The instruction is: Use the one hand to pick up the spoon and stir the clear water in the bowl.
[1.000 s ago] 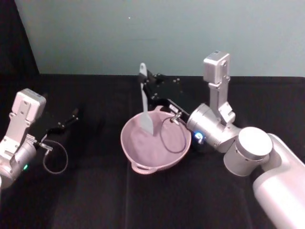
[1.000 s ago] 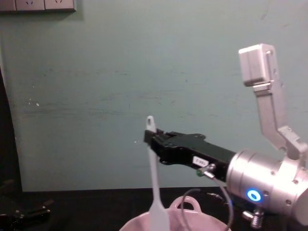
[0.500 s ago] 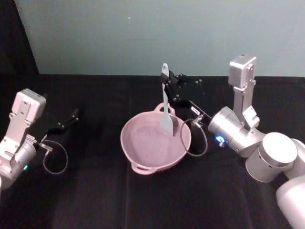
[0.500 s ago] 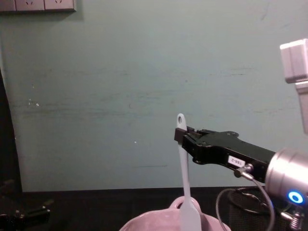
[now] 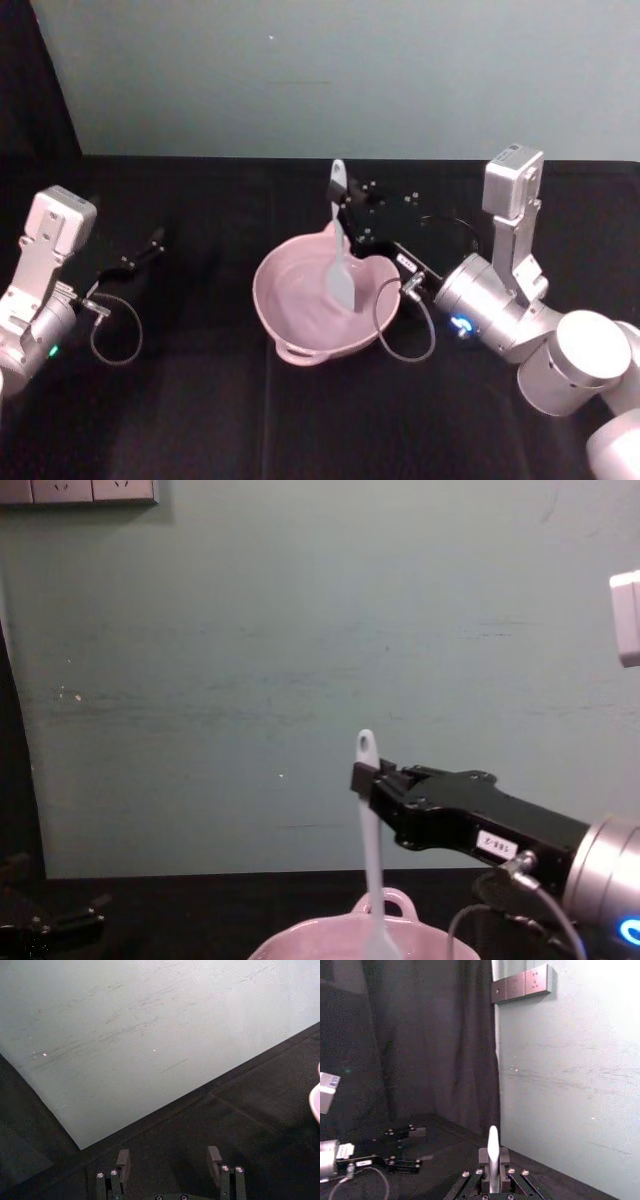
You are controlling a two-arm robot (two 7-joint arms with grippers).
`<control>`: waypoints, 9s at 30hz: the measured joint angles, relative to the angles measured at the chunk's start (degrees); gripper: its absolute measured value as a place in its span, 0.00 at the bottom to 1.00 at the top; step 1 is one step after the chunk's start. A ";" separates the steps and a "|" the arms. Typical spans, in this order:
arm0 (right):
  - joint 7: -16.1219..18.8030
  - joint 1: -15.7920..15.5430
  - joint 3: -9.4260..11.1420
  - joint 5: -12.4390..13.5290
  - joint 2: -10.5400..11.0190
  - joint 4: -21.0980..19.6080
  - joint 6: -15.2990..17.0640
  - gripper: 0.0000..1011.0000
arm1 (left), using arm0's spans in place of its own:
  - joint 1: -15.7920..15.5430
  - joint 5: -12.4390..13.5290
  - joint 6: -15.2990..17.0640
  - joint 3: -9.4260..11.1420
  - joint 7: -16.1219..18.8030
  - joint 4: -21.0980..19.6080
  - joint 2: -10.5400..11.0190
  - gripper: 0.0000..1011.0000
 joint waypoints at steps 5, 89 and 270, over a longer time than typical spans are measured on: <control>0.48 -0.10 -1.23 0.15 -0.86 -0.06 0.28 0.12 | 0.00 0.00 0.00 0.00 0.00 0.00 0.00 1.00; 1.06 3.98 -5.19 -0.48 -4.21 4.23 1.17 0.12 | 0.00 0.00 0.00 0.00 0.00 0.00 -0.01 1.00; -3.88 -3.82 11.51 12.09 -0.96 3.58 1.39 0.11 | 0.00 0.00 0.00 0.01 0.00 0.00 0.00 1.00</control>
